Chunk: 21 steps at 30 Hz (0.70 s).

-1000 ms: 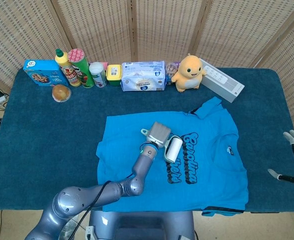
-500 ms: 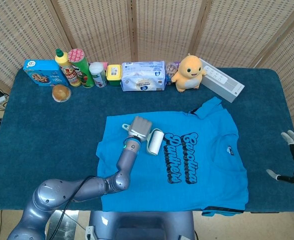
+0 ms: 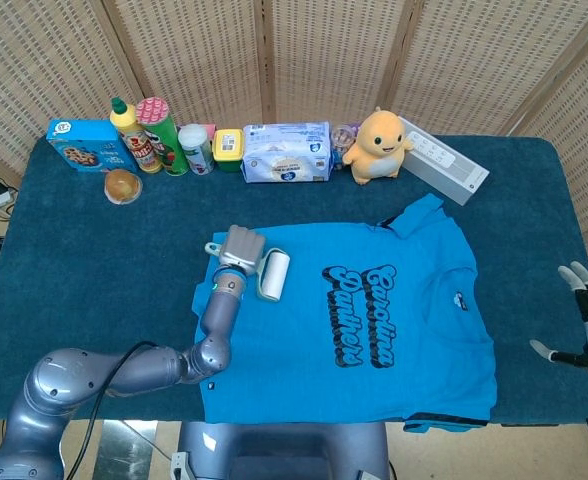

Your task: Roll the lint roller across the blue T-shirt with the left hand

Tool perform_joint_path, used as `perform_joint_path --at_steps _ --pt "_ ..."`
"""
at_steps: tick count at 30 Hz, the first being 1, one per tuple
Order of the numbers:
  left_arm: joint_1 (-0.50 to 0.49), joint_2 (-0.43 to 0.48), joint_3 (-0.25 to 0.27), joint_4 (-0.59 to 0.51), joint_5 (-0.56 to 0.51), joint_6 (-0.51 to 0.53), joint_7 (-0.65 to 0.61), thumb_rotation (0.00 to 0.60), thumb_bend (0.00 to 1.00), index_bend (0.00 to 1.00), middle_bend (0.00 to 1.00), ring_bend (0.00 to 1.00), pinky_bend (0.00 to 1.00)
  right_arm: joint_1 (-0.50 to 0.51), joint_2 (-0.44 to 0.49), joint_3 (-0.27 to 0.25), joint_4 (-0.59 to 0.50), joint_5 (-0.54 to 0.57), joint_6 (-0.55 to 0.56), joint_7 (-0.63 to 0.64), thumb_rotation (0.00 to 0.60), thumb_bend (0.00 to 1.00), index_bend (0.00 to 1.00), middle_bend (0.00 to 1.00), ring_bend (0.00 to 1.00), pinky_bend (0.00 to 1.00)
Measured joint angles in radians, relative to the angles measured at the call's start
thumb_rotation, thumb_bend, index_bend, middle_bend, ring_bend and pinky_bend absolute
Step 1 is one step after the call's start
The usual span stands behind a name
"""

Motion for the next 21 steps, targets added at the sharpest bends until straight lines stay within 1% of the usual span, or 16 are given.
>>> perform_joint_path --at_steps 4,9,15,17,18,19,20,21 --pt "0.039 0.057 0.02 -0.048 -0.017 0.011 -0.003 0.6 0.9 1.0 0.92 0.91 1.0 0.001 -0.001 -0.002 -0.002 -0.002 -0.001 -0.005 0.6 0.0 0.02 0.0 0.0 0.0" --pt "0.074 0.108 0.039 -0.081 -0.029 0.015 -0.016 0.6 0.9 1.0 0.92 0.91 1.0 0.001 -0.002 -0.004 -0.006 -0.004 -0.001 -0.012 0.6 0.0 0.02 0.0 0.0 0.0" --pt "0.116 0.174 0.053 -0.122 -0.01 0.021 -0.063 0.6 0.9 1.0 0.92 0.91 1.0 0.001 -0.003 -0.007 -0.01 -0.007 0.0 -0.02 0.6 0.0 0.02 0.0 0.0 0.0" --pt "0.129 0.196 0.056 -0.136 0.004 0.017 -0.086 0.6 0.87 1.0 0.92 0.9 0.99 0.001 -0.004 -0.008 -0.012 -0.008 0.0 -0.021 0.6 0.0 0.02 0.0 0.0 0.0" --pt "0.135 0.205 0.056 -0.142 0.012 0.012 -0.098 0.6 0.85 1.0 0.9 0.87 0.97 0.002 -0.004 -0.008 -0.012 -0.008 0.0 -0.023 0.6 0.0 0.02 0.0 0.0 0.0" --pt "0.143 0.214 0.057 -0.15 0.027 0.002 -0.117 0.6 0.81 0.98 0.84 0.8 0.93 0.002 -0.005 -0.009 -0.013 -0.009 0.0 -0.025 0.6 0.0 0.02 0.0 0.0 0.0" --pt "0.149 0.221 0.057 -0.156 0.039 -0.008 -0.133 0.6 0.76 0.92 0.73 0.69 0.87 0.002 -0.005 -0.009 -0.013 -0.01 0.0 -0.025 0.6 0.0 0.02 0.0 0.0 0.0" --pt "0.157 0.23 0.057 -0.163 0.051 -0.02 -0.151 0.6 0.73 0.85 0.63 0.6 0.81 0.002 -0.005 -0.009 -0.014 -0.01 0.0 -0.025 0.6 0.0 0.02 0.0 0.0 0.0"
